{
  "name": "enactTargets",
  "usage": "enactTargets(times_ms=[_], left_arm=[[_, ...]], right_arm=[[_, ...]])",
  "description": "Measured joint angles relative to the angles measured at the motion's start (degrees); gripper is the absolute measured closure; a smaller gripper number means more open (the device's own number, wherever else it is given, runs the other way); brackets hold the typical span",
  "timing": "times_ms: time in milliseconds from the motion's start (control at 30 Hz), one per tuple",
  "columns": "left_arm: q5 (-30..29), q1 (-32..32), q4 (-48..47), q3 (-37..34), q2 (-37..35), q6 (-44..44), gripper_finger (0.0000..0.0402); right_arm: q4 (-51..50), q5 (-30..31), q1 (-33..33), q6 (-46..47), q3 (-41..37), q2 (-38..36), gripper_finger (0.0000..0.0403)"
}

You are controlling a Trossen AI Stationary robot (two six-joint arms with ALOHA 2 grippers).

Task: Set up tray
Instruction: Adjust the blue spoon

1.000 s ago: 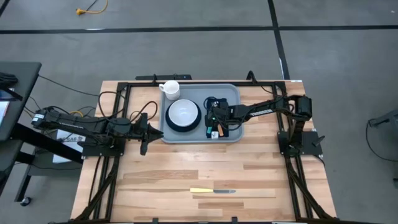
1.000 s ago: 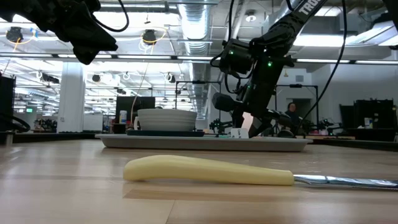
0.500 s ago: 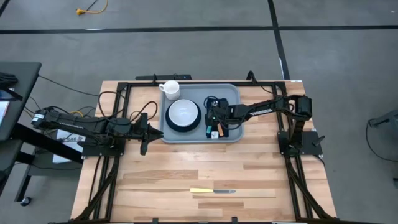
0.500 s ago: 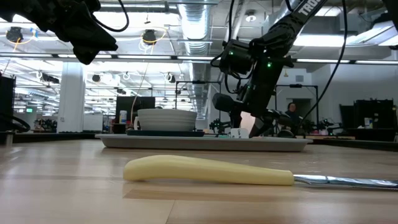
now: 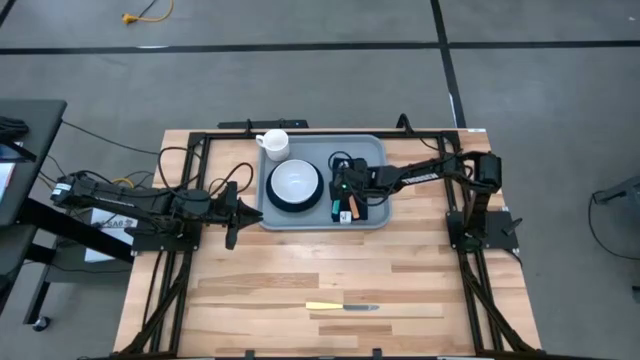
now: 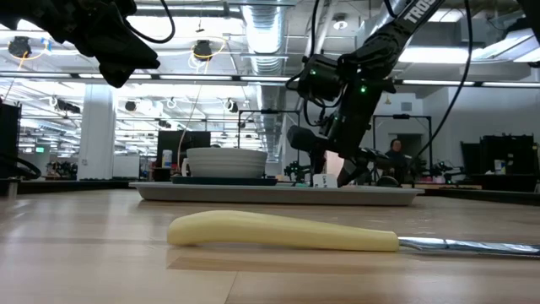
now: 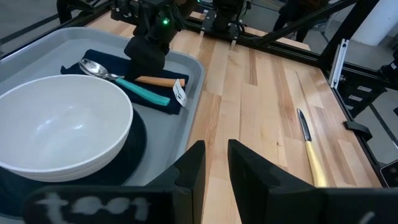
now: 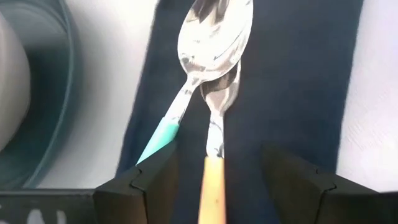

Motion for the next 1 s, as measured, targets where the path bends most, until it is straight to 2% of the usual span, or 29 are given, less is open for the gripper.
enactTargets(times_ms=[733, 1000], left_arm=[[-0.04, 0.01, 0.00, -0.01, 0.00, 0.00, 0.0345], [-0.07, 0.00, 0.00, 0.01, -0.01, 0.00, 0.0345]], right_arm=[[6.24, -0.82, -2.40, -11.41, -0.02, 0.00, 0.0188], [6.12, -0.98, -2.64, -12.07, -0.02, 0.00, 0.0194]])
